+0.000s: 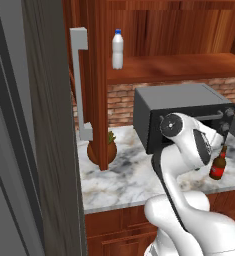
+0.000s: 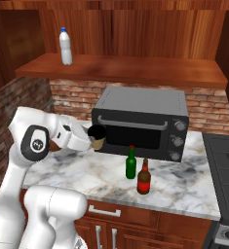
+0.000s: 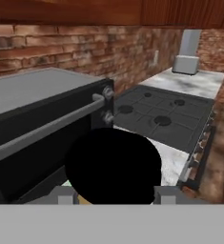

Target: Sort all alcoholic drinks to one cabinet, and non-alcoholic drinks to the other.

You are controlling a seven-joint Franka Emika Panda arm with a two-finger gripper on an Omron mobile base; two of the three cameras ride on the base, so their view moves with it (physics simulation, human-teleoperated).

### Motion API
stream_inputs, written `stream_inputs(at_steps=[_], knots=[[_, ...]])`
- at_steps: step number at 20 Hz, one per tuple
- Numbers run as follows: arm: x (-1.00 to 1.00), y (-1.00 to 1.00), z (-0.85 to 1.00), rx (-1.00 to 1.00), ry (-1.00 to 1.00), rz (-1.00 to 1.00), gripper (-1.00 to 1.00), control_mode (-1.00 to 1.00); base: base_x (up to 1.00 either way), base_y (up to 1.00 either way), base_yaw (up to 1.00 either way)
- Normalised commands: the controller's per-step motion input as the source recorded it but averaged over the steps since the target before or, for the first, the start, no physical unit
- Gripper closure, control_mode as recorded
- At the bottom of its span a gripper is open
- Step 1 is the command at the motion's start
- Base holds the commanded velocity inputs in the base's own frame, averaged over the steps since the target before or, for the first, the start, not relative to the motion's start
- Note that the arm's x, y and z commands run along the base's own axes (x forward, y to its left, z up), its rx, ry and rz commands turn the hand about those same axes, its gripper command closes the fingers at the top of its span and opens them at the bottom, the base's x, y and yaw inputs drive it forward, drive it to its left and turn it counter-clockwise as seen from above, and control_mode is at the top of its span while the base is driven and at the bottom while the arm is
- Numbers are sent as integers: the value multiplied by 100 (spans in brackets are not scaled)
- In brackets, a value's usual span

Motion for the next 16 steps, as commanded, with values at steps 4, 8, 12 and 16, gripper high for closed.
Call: stream_inputs(at_steps=[4,8,12,16], knots=[[0,0,72,-2,5,12,100,-100,0,0,0],[4,0,65,-3,9,10,100,-100,0,0,0],[8,0,56,-3,13,10,100,-100,0,0,0],[1,0,55,-5,8,10,100,-100,0,0,0]])
